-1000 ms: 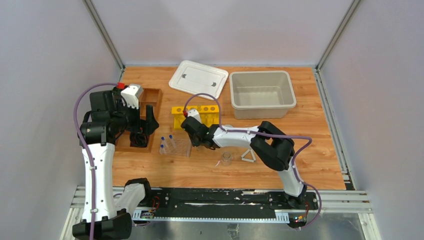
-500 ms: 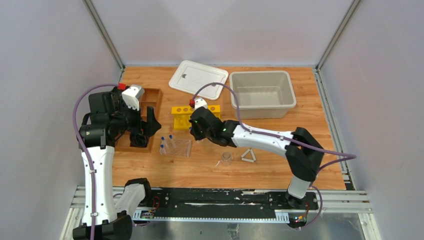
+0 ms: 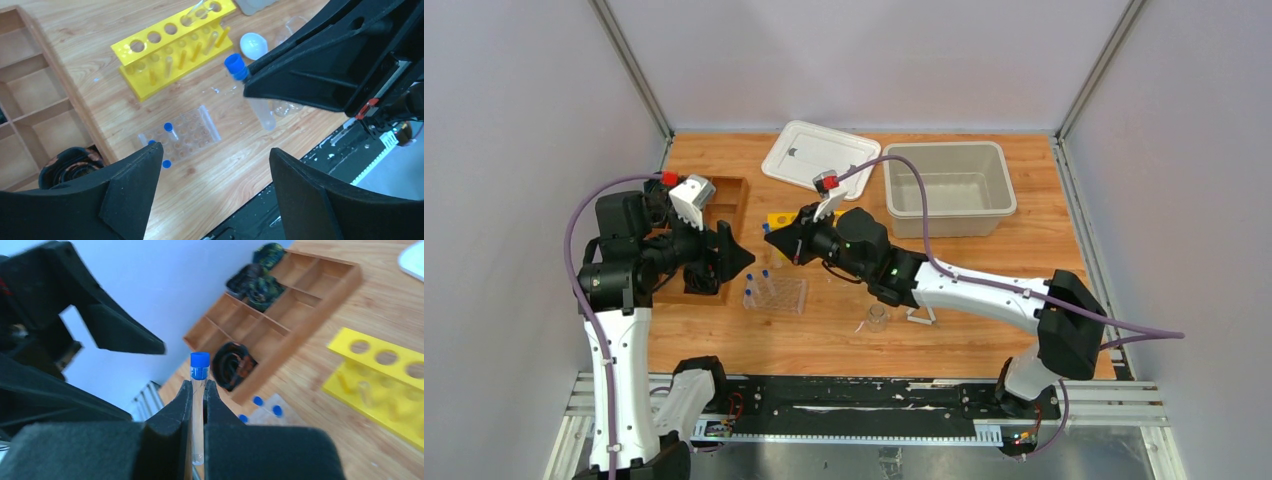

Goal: Organize the chemistry lab equipment

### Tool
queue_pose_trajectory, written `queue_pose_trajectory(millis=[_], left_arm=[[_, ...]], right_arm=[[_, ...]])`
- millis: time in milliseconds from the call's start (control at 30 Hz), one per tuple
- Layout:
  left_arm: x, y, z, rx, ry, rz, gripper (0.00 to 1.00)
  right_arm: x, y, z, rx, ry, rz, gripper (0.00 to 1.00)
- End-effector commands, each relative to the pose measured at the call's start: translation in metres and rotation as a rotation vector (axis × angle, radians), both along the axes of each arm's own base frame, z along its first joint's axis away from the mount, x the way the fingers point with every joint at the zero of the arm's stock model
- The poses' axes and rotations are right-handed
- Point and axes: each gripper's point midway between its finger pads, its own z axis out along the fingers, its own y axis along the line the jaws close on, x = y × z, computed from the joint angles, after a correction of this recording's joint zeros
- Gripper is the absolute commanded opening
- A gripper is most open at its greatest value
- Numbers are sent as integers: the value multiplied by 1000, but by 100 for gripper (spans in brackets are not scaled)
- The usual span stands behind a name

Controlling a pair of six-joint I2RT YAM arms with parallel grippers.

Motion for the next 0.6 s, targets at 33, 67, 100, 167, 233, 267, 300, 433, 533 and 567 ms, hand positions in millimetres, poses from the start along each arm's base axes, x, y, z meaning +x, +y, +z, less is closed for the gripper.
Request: queue_pose_trajectory(millis=[33,67,100,167,233,267,300,433,533,567], left_arm=[[-12,-18,11,-90,-11,-80,81],[-13,-19,11,-99,-6,-85,80],[-13,-21,10,-109,2,-91,79],[-14,-22,7,-123,21,-94,77],[-15,-25,5,-144,39,-103,75],[-15,-26,4,-154,47,-110,73],[-15,-27,3,-164,56,-115,71],[-15,-30,-5,-194,101,-125,61],[-14,-31,-11,-209,132,-134,53],[-14,-32,-12,-216,139,-140,50]], right_arm=[[-20,24,51,234,10,69,0],[-21,26,54,253,15,74,0],[-23,27,57,272,18,80,0],[-25,28,63,298,16,82,0],[-26,30,68,310,6,81,0],[-26,30,69,317,6,81,0],[-26,30,72,329,5,81,0],[-28,31,78,360,-1,81,0],[-30,33,82,373,-16,86,0],[-31,34,83,375,-22,87,0]])
